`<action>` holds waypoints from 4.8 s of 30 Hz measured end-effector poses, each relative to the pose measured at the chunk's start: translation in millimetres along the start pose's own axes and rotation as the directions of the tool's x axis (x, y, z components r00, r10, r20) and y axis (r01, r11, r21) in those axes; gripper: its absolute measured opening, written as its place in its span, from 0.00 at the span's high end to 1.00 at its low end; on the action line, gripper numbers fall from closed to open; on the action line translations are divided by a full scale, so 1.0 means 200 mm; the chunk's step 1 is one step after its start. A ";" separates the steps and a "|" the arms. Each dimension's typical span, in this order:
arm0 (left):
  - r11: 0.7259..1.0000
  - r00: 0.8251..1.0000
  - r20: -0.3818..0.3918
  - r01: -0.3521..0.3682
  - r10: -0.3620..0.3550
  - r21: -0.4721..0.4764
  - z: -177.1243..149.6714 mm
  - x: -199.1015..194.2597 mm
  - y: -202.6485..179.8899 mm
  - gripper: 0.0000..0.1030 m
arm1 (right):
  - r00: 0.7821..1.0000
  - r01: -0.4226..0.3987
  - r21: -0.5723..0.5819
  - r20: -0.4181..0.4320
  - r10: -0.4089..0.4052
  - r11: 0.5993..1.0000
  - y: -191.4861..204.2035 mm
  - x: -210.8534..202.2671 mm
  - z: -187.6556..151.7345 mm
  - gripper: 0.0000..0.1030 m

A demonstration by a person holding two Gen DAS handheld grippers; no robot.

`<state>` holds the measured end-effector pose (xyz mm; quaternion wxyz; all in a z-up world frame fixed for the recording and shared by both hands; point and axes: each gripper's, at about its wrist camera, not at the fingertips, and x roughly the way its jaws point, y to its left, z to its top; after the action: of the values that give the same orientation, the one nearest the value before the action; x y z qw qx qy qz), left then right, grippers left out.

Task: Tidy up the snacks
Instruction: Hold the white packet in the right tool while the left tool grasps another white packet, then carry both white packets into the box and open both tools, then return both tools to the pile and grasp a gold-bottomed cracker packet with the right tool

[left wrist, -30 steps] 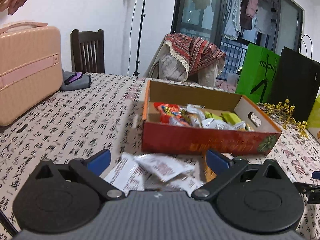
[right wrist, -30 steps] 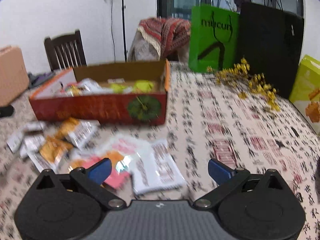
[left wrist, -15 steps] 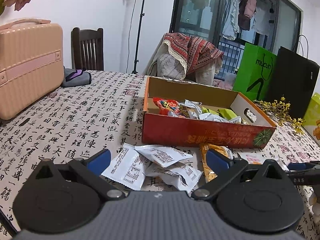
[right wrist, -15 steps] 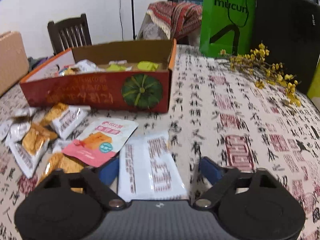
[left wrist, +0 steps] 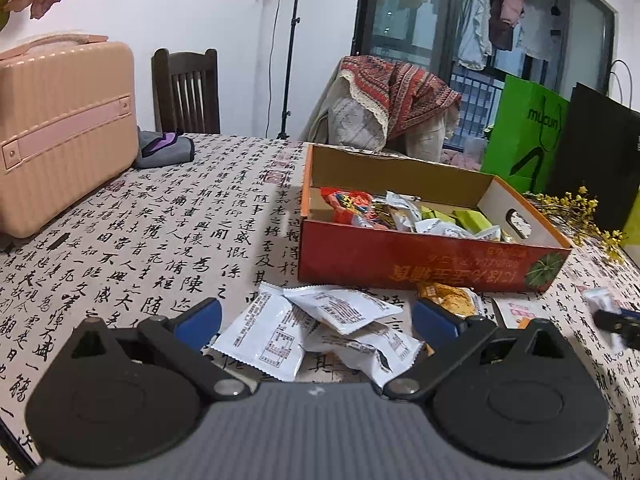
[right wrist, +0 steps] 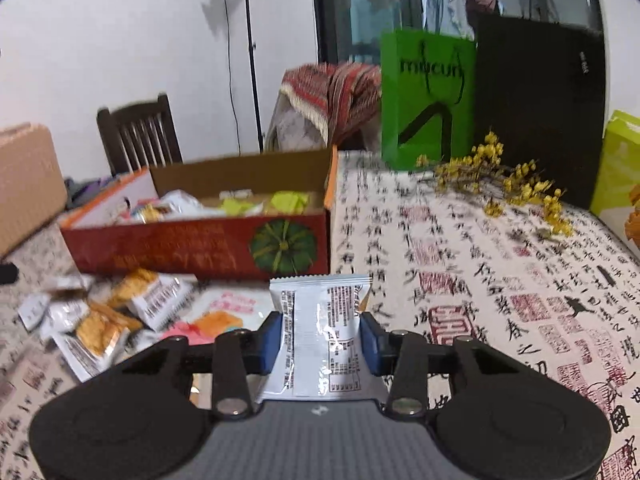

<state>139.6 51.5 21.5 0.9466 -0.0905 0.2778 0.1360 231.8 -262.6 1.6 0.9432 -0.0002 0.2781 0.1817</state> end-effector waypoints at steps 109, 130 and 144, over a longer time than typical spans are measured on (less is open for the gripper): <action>1.000 0.962 0.272 0.004 -0.002 -0.007 0.36 0.51 -0.27 0.00 | 0.990 -0.071 0.038 0.125 0.066 0.997 0.33 0.58 0.45 0.00; 0.999 0.969 0.244 0.037 -0.028 -0.035 0.44 0.34 -0.26 0.00 | 0.984 -0.082 0.036 0.159 0.075 0.996 0.32 0.34 0.53 0.00; 0.996 0.981 0.175 0.076 -0.083 0.049 0.24 0.09 -0.18 0.00 | 0.993 -0.089 0.022 0.077 0.087 0.996 0.32 0.03 0.28 0.00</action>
<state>189.7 33.8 54.1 0.9740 -0.0691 0.1914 0.0997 243.9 -195.5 51.1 0.9441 0.0310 0.2439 0.2196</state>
